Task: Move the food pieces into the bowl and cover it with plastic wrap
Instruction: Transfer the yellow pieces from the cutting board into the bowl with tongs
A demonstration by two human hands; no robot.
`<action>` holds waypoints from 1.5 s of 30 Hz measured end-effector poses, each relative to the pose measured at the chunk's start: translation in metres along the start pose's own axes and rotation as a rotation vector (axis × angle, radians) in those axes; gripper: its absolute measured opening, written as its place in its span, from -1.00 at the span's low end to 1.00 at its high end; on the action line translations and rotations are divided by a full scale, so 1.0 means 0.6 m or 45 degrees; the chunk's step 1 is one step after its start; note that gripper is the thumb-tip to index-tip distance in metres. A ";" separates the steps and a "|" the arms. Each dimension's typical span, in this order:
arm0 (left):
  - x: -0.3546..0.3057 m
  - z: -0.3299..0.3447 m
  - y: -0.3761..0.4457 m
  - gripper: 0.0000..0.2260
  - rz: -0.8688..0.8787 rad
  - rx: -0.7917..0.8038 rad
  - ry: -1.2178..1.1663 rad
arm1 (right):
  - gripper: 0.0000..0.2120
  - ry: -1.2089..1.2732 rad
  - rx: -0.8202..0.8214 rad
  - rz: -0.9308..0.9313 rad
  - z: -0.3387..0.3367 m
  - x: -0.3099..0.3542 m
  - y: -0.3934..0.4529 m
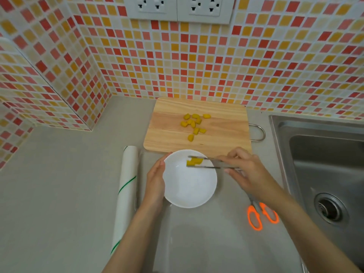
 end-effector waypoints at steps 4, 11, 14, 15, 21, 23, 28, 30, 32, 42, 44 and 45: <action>-0.011 0.004 -0.004 -0.73 0.034 0.022 0.004 | -0.58 -0.190 0.119 0.019 0.007 0.002 -0.014; -0.014 0.003 -0.005 -0.73 0.066 0.017 0.006 | -0.62 0.007 -0.249 0.301 -0.066 -0.048 0.118; -0.011 0.002 -0.006 -0.74 0.086 0.029 0.030 | -0.69 -0.059 -0.247 0.470 -0.019 -0.075 0.180; -0.010 0.001 -0.007 -0.74 0.087 0.030 0.026 | -0.70 -0.082 -0.238 0.509 -0.002 -0.079 0.193; -0.004 0.000 -0.010 -0.73 0.079 0.028 0.023 | -0.74 -0.151 -0.229 0.560 0.046 -0.066 0.225; -0.004 0.001 -0.009 -0.72 0.075 0.031 0.010 | -0.72 -0.143 -0.247 0.535 0.051 -0.065 0.223; -0.008 0.003 -0.010 -0.72 0.077 0.021 0.002 | -0.69 -0.068 -0.328 0.544 0.039 -0.071 0.209; -0.008 0.003 -0.010 -0.71 0.069 0.022 -0.005 | -0.69 -0.035 -0.345 0.506 0.026 -0.062 0.198; -0.007 0.003 -0.010 -0.71 0.074 0.023 -0.010 | -0.68 0.009 -0.379 0.419 0.005 -0.043 0.172; -0.010 0.005 -0.014 -0.74 0.045 -0.023 -0.058 | -0.59 -0.199 0.178 0.054 0.024 0.027 0.011; -0.012 0.005 -0.013 -0.74 0.060 -0.015 -0.038 | -0.58 -0.205 0.147 0.041 0.002 0.021 0.023; -0.011 0.004 -0.012 -0.73 0.063 -0.016 -0.026 | -0.59 -0.172 0.091 0.033 -0.014 0.018 0.035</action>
Point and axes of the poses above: each hand's wrist, its own y-axis towards the middle knuckle, its own z-axis out of the palm, x = y × z, the point moved 10 cm from there along y, towards the middle knuckle, and after that the axes turned 15 degrees about z, right-handed, at the moved point
